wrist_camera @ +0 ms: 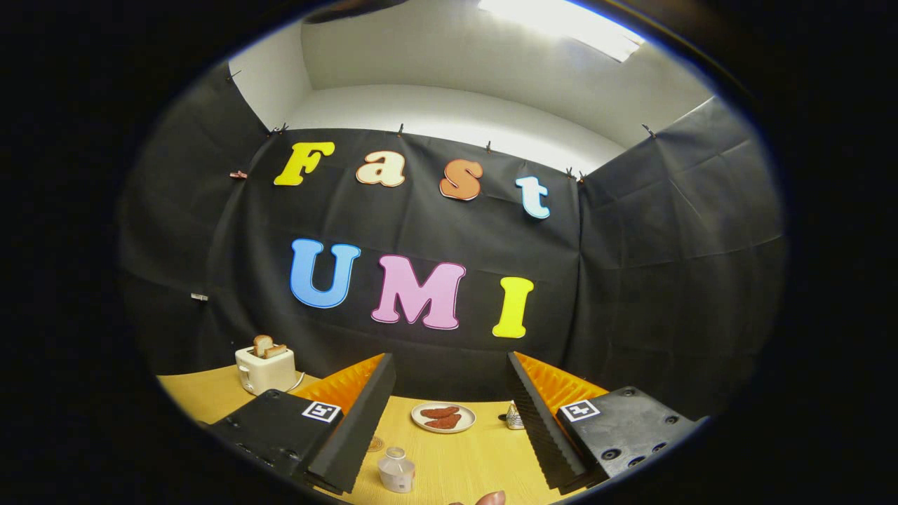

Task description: Take the bottle from table, then pour the juice into the cup, finally place the bottle on the coaster

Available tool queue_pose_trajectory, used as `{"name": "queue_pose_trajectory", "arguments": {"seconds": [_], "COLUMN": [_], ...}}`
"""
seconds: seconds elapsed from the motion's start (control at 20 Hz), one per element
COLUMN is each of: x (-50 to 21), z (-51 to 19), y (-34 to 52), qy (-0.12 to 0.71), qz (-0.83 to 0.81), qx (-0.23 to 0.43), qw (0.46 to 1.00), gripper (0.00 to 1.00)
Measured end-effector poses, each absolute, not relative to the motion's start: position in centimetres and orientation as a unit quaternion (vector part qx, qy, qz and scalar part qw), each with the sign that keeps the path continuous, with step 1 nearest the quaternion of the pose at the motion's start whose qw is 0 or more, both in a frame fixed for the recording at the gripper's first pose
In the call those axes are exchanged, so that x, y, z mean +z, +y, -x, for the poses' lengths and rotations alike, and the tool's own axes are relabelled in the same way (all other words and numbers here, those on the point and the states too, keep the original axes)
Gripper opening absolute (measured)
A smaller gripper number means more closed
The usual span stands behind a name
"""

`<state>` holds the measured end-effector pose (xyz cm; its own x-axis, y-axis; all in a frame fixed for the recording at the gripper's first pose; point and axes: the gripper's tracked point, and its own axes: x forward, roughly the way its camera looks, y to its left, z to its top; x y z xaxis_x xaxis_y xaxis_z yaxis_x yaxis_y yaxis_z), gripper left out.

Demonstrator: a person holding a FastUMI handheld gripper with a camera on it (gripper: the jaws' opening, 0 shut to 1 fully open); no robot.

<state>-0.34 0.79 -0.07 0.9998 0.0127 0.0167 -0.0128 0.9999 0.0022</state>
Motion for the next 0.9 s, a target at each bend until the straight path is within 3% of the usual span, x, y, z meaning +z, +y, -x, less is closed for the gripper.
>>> {"name": "queue_pose_trajectory", "arguments": {"seconds": [0.55,0.9], "x": [-1.4,-8.2], "z": [1.7,2.0], "y": [2.5,4.8], "qy": [-0.043,-0.011], "qz": [-0.029,-0.027], "qx": [0.016,0.021], "qw": [0.999,0.999], "gripper": [0.97,0.97]}}
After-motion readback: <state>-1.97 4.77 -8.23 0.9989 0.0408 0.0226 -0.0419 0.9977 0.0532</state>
